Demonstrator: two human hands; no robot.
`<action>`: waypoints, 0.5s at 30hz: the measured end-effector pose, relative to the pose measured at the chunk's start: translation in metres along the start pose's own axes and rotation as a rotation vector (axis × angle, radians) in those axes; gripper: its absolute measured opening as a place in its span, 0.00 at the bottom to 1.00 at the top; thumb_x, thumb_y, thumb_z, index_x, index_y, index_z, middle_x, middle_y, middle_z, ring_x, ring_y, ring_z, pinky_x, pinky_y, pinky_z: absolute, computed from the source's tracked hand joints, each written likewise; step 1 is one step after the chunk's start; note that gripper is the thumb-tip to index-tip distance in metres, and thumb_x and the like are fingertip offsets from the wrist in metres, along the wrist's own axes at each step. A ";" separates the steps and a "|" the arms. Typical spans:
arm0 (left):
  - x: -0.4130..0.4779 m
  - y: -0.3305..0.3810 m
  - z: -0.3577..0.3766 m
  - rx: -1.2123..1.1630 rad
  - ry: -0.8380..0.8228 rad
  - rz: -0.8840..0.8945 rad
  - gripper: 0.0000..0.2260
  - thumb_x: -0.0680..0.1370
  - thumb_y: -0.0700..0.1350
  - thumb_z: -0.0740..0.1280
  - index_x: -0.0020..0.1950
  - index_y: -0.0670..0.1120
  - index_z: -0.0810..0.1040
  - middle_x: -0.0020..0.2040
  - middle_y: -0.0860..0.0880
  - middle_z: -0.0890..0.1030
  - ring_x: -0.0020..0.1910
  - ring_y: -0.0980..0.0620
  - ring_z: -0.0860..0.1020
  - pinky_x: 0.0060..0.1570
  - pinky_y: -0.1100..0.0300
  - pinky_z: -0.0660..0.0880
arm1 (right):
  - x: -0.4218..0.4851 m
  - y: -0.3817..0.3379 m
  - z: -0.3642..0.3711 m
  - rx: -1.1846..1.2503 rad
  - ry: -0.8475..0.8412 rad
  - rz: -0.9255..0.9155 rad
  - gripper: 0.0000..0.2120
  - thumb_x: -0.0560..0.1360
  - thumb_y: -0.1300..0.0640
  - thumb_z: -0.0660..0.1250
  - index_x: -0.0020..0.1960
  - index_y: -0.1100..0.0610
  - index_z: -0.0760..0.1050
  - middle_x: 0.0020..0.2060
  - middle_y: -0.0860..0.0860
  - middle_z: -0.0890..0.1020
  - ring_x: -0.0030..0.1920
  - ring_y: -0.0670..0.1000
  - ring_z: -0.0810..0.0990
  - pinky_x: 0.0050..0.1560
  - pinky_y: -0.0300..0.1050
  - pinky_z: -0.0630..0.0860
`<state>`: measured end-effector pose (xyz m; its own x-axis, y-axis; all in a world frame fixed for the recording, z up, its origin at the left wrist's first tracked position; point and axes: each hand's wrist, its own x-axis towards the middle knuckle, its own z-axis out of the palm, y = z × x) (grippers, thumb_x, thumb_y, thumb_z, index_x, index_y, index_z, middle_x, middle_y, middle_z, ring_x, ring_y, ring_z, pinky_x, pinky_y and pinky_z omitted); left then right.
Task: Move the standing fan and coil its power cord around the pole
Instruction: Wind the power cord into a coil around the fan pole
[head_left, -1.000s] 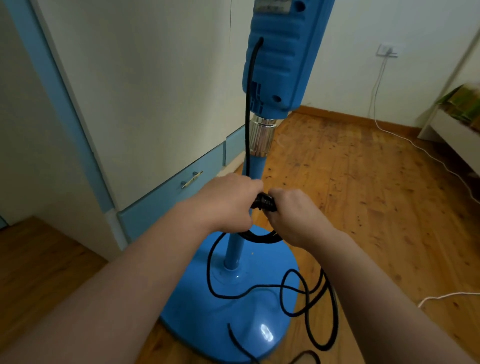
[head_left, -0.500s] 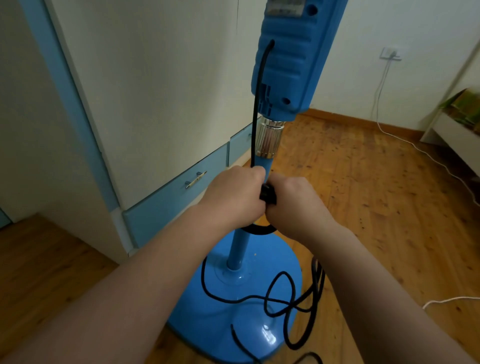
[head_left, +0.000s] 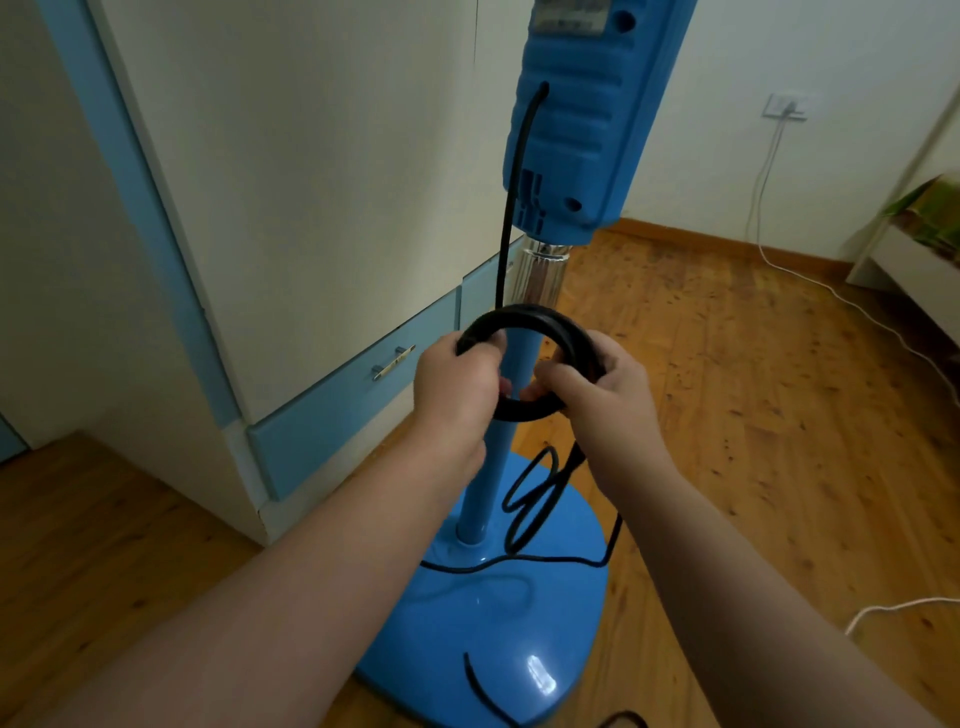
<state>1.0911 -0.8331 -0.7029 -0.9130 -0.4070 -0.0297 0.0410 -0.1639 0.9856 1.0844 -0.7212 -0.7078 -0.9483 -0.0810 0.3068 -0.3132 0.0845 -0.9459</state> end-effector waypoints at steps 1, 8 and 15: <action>-0.001 -0.003 0.002 -0.086 -0.004 -0.080 0.08 0.77 0.42 0.63 0.37 0.46 0.73 0.24 0.51 0.69 0.29 0.51 0.70 0.41 0.52 0.71 | -0.001 0.001 0.001 0.028 0.013 0.003 0.05 0.69 0.66 0.66 0.39 0.58 0.74 0.26 0.52 0.78 0.29 0.51 0.78 0.37 0.45 0.78; -0.004 -0.009 0.006 0.118 -0.165 -0.176 0.05 0.74 0.42 0.66 0.38 0.45 0.75 0.29 0.48 0.76 0.34 0.48 0.77 0.45 0.50 0.78 | 0.002 0.007 0.000 -0.101 0.167 0.047 0.08 0.71 0.65 0.65 0.35 0.57 0.70 0.26 0.53 0.71 0.26 0.50 0.72 0.27 0.46 0.71; 0.009 0.019 -0.016 0.645 -0.380 0.240 0.06 0.66 0.41 0.73 0.40 0.44 0.78 0.35 0.50 0.79 0.35 0.53 0.77 0.33 0.63 0.73 | 0.007 0.005 -0.004 -0.319 0.118 0.005 0.07 0.69 0.67 0.61 0.34 0.61 0.68 0.24 0.50 0.66 0.26 0.52 0.66 0.25 0.43 0.63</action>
<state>1.0900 -0.8538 -0.6867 -0.9900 -0.0111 0.1406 0.1171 0.4913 0.8631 1.0760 -0.7177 -0.7104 -0.9432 0.0343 0.3304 -0.2913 0.3927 -0.8723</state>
